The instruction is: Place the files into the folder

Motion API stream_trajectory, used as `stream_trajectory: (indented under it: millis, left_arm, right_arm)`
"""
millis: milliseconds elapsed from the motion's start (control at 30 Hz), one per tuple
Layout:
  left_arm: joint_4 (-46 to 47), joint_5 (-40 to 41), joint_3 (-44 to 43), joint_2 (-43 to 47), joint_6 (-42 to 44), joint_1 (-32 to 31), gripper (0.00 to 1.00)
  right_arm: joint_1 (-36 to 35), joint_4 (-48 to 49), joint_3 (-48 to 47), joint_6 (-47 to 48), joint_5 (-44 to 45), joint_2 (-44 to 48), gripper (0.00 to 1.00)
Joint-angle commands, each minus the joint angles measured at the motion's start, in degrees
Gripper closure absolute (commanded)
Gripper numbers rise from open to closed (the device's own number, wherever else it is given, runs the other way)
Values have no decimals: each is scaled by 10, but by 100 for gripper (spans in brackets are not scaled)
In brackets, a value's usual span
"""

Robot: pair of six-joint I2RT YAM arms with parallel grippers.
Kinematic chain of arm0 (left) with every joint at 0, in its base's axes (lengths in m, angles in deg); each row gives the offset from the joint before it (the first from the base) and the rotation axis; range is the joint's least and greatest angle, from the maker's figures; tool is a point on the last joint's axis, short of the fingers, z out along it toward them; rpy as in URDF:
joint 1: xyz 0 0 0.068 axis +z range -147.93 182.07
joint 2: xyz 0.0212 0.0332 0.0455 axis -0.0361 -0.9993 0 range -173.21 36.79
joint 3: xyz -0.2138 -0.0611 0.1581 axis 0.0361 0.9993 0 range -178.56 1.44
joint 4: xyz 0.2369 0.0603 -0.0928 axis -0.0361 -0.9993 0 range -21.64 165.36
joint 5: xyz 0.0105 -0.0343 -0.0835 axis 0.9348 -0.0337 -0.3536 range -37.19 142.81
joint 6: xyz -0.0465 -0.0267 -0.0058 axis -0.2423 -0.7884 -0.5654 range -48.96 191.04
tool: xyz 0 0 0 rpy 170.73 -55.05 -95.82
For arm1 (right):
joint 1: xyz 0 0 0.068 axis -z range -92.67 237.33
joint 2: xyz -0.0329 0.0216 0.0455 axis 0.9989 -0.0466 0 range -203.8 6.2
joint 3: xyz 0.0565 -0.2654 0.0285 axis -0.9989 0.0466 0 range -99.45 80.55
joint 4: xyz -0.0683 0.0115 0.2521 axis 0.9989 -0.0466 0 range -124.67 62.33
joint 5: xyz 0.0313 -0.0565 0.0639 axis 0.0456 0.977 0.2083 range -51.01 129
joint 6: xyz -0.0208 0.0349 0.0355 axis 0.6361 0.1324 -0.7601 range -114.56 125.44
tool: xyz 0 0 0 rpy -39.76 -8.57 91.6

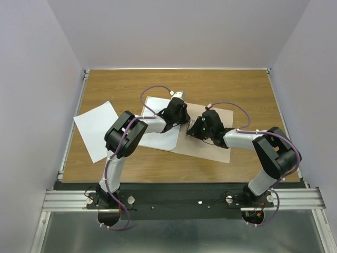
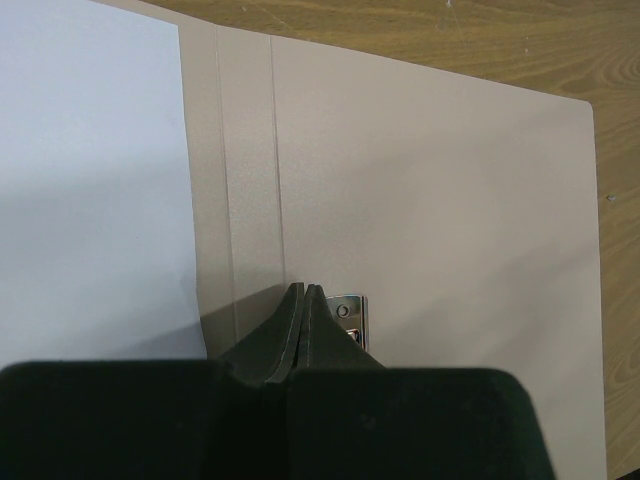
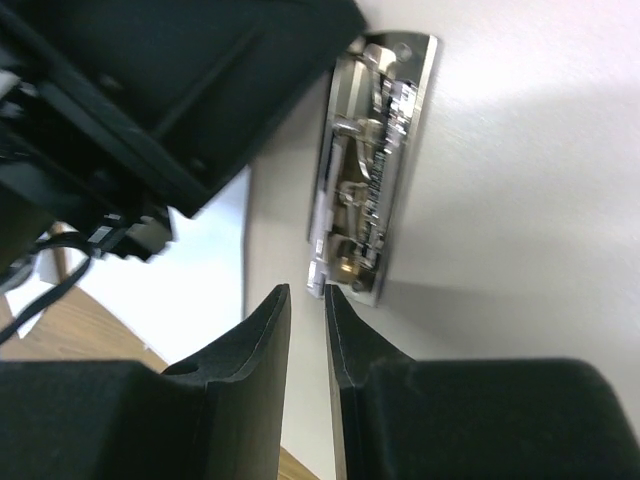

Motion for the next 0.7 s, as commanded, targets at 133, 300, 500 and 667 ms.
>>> stream_trajectory:
  millis: [133,300,500,667]
  left_arm:
    - [-142,-10,38,-35,13,-11,100]
    - [-141,-10,38,-35,13,-11,100]
    - [-141,-11,38,-36,13,-10,100]
    - [-141,-10,39,-35,13,-10,100]
  right_arm:
    - [2,-29,-2,9,9,-16,72]
    - [2,-28,-16,7,1,-36,76]
    - [2,-24,-21,-1,-1,-47,78]
    - [2,-25,-20,-19,7,-47,86]
